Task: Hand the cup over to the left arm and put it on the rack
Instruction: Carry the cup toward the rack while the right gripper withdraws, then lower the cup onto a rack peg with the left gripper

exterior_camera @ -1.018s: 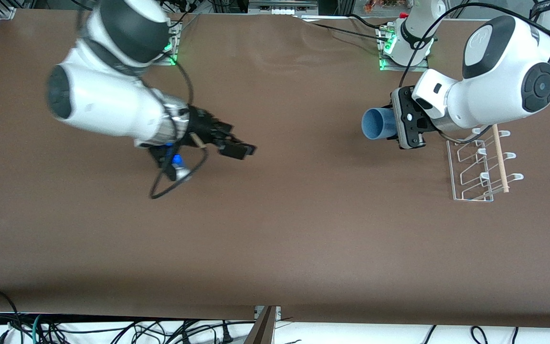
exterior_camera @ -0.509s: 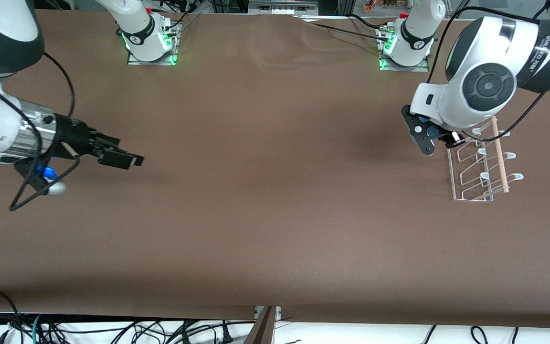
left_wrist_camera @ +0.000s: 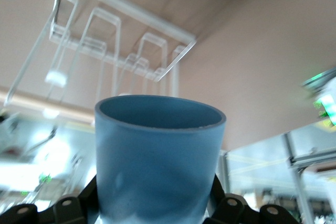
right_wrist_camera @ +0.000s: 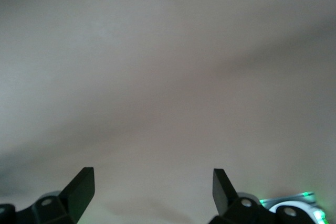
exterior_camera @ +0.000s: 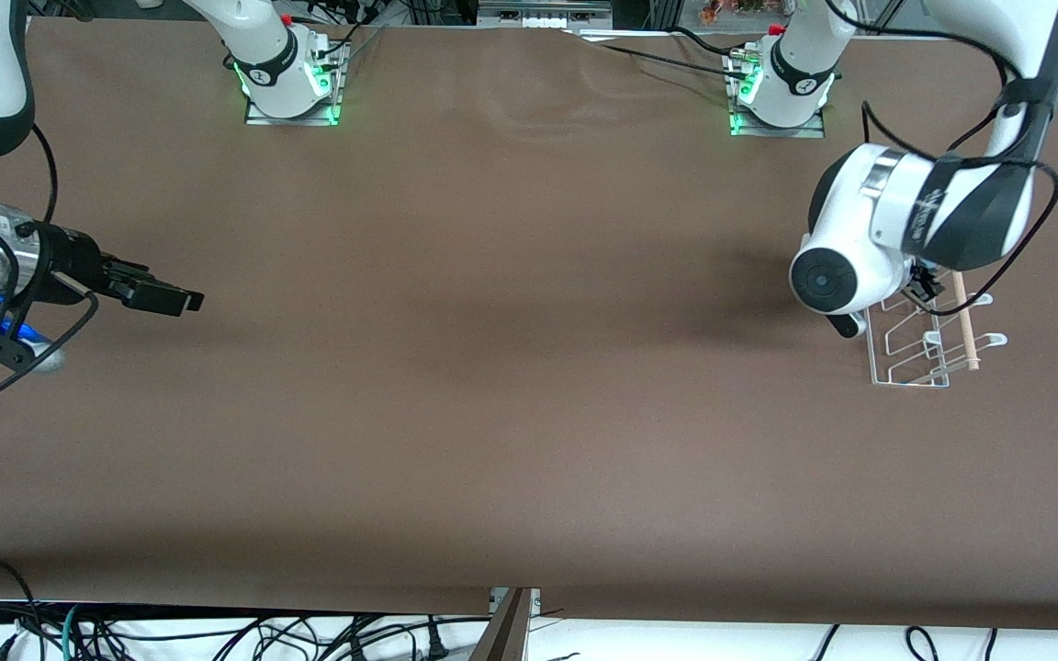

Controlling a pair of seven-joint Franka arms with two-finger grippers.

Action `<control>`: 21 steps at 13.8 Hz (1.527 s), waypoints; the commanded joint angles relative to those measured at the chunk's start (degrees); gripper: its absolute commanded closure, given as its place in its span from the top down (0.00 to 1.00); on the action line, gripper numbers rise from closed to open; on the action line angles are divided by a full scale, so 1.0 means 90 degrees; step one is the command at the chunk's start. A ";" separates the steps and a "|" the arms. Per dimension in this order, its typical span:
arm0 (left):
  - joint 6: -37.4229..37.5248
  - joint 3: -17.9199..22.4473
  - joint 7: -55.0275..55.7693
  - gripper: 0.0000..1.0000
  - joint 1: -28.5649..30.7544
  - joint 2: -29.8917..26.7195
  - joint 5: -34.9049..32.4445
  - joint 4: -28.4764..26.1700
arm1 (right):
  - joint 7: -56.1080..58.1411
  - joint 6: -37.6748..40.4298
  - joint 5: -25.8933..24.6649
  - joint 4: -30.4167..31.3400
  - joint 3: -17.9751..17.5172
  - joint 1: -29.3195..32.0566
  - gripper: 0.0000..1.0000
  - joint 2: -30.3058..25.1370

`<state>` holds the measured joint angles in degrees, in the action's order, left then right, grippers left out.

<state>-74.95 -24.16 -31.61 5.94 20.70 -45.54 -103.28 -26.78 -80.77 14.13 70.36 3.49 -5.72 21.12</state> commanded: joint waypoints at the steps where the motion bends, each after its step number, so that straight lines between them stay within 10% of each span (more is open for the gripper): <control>1: 0.0106 -0.0050 0.0249 0.01 0.0014 -0.0122 -0.0973 -0.0583 | 0.0290 -0.0730 -0.0581 0.1455 -0.0279 0.0021 0.99 -0.0987; 7: 0.0076 -0.0216 0.1693 0.00 -0.0045 -0.0288 -0.2243 -0.2078 | 0.1167 -0.2119 -0.1491 0.3783 -0.0456 0.0001 0.99 -0.2531; 21: -0.0480 -0.0216 0.2017 0.14 0.0414 -0.0240 -0.2987 -0.3339 | 0.1775 -0.1914 -0.1823 0.3667 -0.0436 -0.0019 0.99 -0.2445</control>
<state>-78.35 -25.57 -14.44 8.95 19.18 -70.86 -131.86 -11.83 -97.48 -1.29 102.75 -0.24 -6.09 -0.42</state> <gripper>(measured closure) 0.216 0.004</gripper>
